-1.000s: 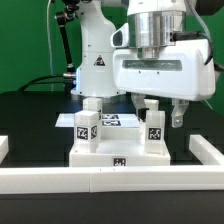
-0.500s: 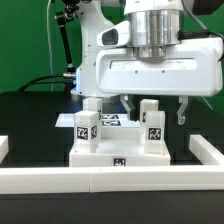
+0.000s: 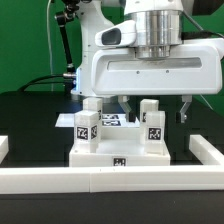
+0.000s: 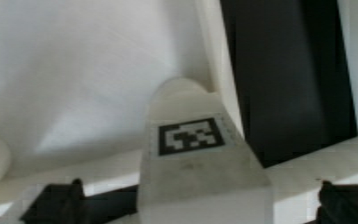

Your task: Assemble square table

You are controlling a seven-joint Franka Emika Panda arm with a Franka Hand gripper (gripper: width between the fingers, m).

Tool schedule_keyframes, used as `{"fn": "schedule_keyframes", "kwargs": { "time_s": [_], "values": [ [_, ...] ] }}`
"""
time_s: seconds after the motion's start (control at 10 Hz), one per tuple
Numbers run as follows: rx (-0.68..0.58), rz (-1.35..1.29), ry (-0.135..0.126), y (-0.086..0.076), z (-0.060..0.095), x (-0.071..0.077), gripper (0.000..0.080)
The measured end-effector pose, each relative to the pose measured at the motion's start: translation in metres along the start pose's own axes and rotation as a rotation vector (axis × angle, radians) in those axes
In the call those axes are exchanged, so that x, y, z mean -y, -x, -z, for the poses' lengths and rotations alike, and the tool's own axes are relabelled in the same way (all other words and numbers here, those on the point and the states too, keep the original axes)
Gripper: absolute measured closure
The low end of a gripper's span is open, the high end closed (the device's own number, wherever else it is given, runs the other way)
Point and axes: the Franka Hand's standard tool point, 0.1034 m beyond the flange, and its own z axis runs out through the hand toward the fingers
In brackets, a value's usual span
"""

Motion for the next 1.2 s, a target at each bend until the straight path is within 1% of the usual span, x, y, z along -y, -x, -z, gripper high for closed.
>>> {"fn": "schedule_keyframes", "kwargs": {
  "time_s": [0.1,0.2,0.3,0.4,0.7,1.0,1.2],
  "values": [
    [0.000,-0.006,0.000,0.0000,-0.0001,0.0000,0.0269],
    [0.000,-0.006,0.000,0.0000,-0.0001,-0.0001,0.0407],
    [0.000,-0.006,0.000,-0.0001,-0.0001,-0.0002,0.0407],
    [0.000,-0.015,-0.001,-0.0001,-0.0001,-0.0002,0.0511],
    [0.000,-0.086,-0.001,-0.0001,-0.0001,-0.0003,0.0511],
    [-0.008,-0.325,-0.005,-0.0010,-0.0003,-0.0018,0.0511],
    [-0.036,-0.561,-0.012,-0.0010,-0.0009,0.0000,0.0509]
  ]
}}
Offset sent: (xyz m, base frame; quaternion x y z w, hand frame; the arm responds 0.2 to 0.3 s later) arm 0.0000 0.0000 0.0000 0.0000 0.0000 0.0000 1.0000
